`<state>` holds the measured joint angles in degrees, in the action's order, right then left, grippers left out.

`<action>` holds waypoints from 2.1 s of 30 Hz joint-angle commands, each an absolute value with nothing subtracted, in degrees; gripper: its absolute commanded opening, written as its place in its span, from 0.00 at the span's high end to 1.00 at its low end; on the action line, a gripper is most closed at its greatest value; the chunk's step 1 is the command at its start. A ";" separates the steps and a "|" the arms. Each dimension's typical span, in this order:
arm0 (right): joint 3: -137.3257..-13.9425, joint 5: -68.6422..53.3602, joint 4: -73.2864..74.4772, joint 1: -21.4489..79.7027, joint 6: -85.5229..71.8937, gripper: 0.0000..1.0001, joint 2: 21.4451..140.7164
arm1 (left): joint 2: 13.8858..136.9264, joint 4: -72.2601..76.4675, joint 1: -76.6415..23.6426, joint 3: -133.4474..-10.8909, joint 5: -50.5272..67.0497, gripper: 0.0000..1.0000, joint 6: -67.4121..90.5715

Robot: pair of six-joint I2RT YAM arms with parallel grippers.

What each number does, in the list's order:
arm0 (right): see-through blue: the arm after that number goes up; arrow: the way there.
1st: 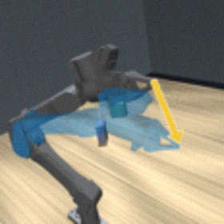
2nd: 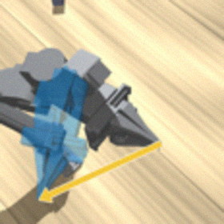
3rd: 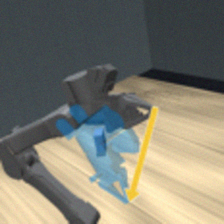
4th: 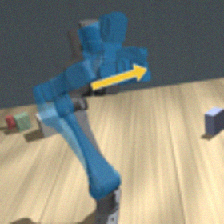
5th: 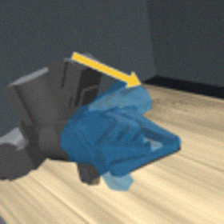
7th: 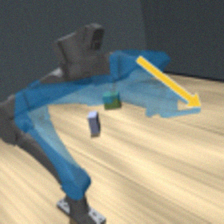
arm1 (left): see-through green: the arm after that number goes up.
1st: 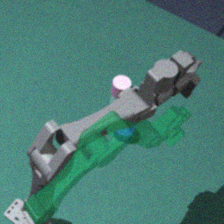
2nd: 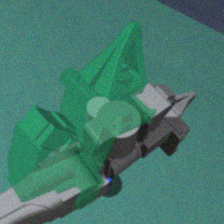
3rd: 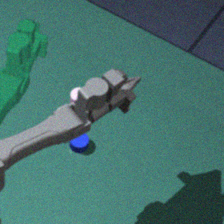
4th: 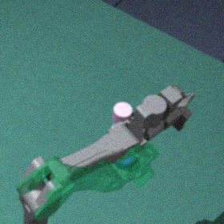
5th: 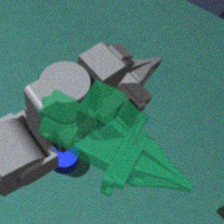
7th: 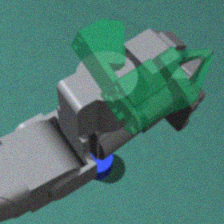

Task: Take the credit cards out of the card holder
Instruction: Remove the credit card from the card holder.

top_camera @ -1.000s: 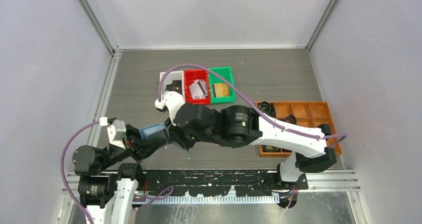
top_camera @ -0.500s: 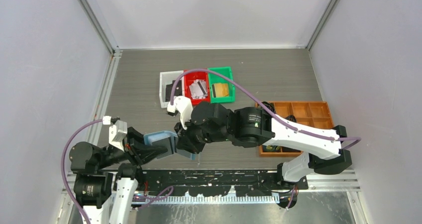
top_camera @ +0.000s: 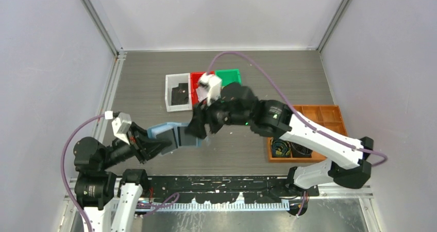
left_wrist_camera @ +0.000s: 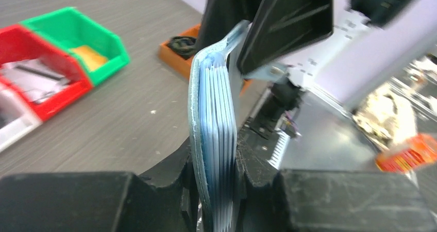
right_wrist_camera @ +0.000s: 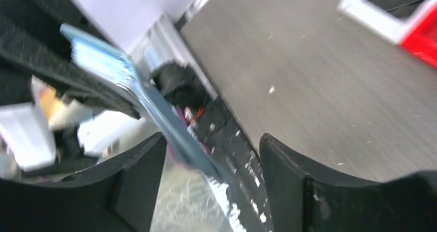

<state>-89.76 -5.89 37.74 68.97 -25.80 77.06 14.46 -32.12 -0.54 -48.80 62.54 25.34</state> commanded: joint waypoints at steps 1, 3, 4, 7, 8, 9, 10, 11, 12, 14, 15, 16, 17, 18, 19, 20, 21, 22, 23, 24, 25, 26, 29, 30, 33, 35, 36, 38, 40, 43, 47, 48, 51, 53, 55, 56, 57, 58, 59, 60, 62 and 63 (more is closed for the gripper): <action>-83.18 -5.43 22.02 60.16 -35.91 0.25 66.39 | 18.45 -36.93 -0.52 -52.23 48.47 1.00 17.58; -81.36 -3.84 19.51 59.76 -36.67 0.22 63.61 | 20.99 -38.85 -0.53 -52.47 46.10 1.00 14.49; -81.15 -3.60 19.02 59.71 -37.11 0.21 62.88 | 22.39 -39.98 -0.53 -52.82 45.70 1.00 13.35; -80.00 -6.69 16.77 59.70 -39.94 0.21 62.49 | 27.82 -44.28 -0.53 -55.44 46.74 1.00 11.11; -79.23 -8.55 15.09 59.69 -41.52 0.20 62.87 | 30.14 -46.24 -0.53 -56.76 47.30 1.00 10.47; -77.84 -10.69 12.57 59.65 -43.33 0.20 63.42 | 32.45 -48.59 -0.53 -58.30 47.67 1.00 9.86; -76.31 -12.63 9.52 59.75 -46.40 0.21 64.22 | 34.93 -51.01 -0.48 -59.98 47.76 1.00 8.99; -74.63 -14.41 6.08 59.70 -48.65 0.21 65.21 | 37.41 -53.86 -0.52 -62.00 48.10 1.00 7.76; -73.14 -15.92 3.10 59.70 -50.70 0.20 66.35 | 39.84 -56.50 -0.52 -63.88 48.71 1.00 6.33; -71.00 -18.13 -2.59 59.74 -53.56 0.21 69.04 | 43.42 -61.02 -0.48 -67.24 50.78 1.00 4.12; -70.60 -18.84 -4.66 59.74 -54.43 0.22 70.65 | 44.71 -62.75 -0.52 -68.52 52.83 0.99 3.45; -70.38 -19.32 -5.72 59.72 -54.96 0.23 71.80 | 45.83 -64.77 -0.53 -69.59 54.68 0.98 2.95; -70.07 -19.82 -7.05 59.73 -55.85 0.24 72.84 | 46.04 -65.55 -0.52 -70.29 56.37 0.97 3.20; -69.74 -20.53 -8.72 59.76 -56.69 0.25 73.68 | 46.17 -65.92 -0.53 -70.67 58.32 0.97 3.69; -69.35 -21.13 -10.44 59.75 -57.51 0.25 74.40 | 45.90 -65.85 -0.53 -70.82 59.97 0.96 4.36; -69.07 -21.59 -11.70 59.70 -58.37 0.26 74.99 | 45.43 -65.22 -0.53 -70.73 61.60 0.96 5.39; -69.00 -22.09 -12.44 59.70 -58.92 0.28 75.59 | 44.60 -64.05 -0.51 -70.45 62.70 0.96 6.86; -68.95 -22.34 -12.69 59.76 -59.23 0.30 75.97 | 43.80 -62.62 -0.50 -70.10 63.26 0.96 8.49; -68.87 -22.51 -12.78 59.72 -59.50 0.32 76.24 | 42.96 -61.34 -0.52 -69.84 64.02 0.95 9.89; -68.57 -22.73 -13.00 59.74 -59.91 0.34 76.43 | 42.25 -60.16 -0.53 -69.60 64.96 0.95 10.94; -68.13 -22.95 -13.35 59.70 -60.23 0.35 76.46 | 41.53 -58.87 -0.53 -69.26 65.92 0.95 12.10; -67.66 -22.96 -13.58 59.71 -60.69 0.35 76.32 | 40.97 -57.68 -0.53 -69.06 66.83 0.94 13.26; -65.90 -22.79 -14.61 59.76 -61.60 0.38 75.65 | 39.90 -54.55 -0.53 -68.29 68.40 0.89 17.53; -65.39 -22.77 -15.04 59.73 -62.04 0.38 75.64 | 39.76 -53.66 -0.53 -68.03 68.65 0.87 19.12; -64.23 -22.93 -17.04 59.75 -63.14 0.39 75.78 | 40.14 -52.14 -0.53 -67.81 70.14 0.84 22.30; -64.07 -23.28 -17.84 59.69 -63.76 0.40 76.21 | 40.43 -51.81 -0.53 -68.02 70.53 0.83 23.61; -64.19 -23.47 -17.98 59.71 -64.00 0.41 76.50 | 40.39 -51.21 -0.53 -68.03 70.69 0.83 24.61; -64.41 -23.87 -17.82 59.74 -63.82 0.42 76.81 | 40.11 -49.80 -0.53 -67.94 70.82 0.82 26.37; -64.42 -23.62 -16.79 59.74 -63.32 0.43 76.71 | 39.74 -48.67 -0.53 -67.90 71.07 0.80 27.76; -63.95 -22.97 -16.08 59.75 -62.35 0.44 76.36 | 38.94 -46.49 -0.53 -67.27 71.27 0.79 30.32; -63.64 -22.90 -15.92 59.76 -62.37 0.44 76.90 | 38.22 -43.31 -0.53 -65.84 71.56 0.77 34.24; -63.64 -22.93 -15.98 59.77 -62.59 0.44 77.17 | 38.14 -42.81 -0.53 -65.68 71.41 0.77 35.02; -63.14 -22.71 -16.93 59.72 -63.17 0.44 78.05 | 38.08 -42.64 -0.53 -65.65 70.88 0.77 35.94; -62.64 -22.71 -18.98 59.75 -64.19 0.45 78.66 | 37.95 -42.23 -0.53 -65.56 70.05 0.77 36.56; -62.56 -22.85 -20.81 59.77 -65.32 0.46 79.55 | 37.57 -40.84 -0.53 -64.86 69.36 0.74 37.47; -62.70 -22.84 -21.39 59.77 -65.80 0.47 80.07 | 37.35 -40.09 -0.53 -64.41 68.97 0.70 38.05; -63.00 -22.73 -21.55 59.71 -66.24 0.49 80.58 | 37.22 -39.43 -0.53 -63.96 68.40 0.67 38.58; -63.30 -22.53 -21.49 59.74 -66.50 0.50 81.17 | 37.24 -38.98 -0.53 -63.64 67.89 0.64 39.00; -63.62 -22.27 -21.41 59.76 -66.86 0.52 81.73 | 37.38 -38.86 -0.53 -63.44 67.63 0.61 39.10; -63.79 -21.99 -21.59 59.63 -67.36 0.54 82.22 | 37.72 -38.85 -0.53 -63.31 67.60 0.55 39.11; -63.41 -21.41 -22.79 59.47 -69.29 0.58 83.02 | 38.67 -40.43 -0.53 -63.96 67.32 0.54 38.25; -62.93 -21.32 -24.06 59.23 -70.45 0.60 83.35 | 39.06 -41.91 -0.53 -64.51 67.01 0.55 37.22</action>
<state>-63.53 -22.20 -20.01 58.48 -66.48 80.82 38.11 -46.57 0.27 -62.87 61.04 36.01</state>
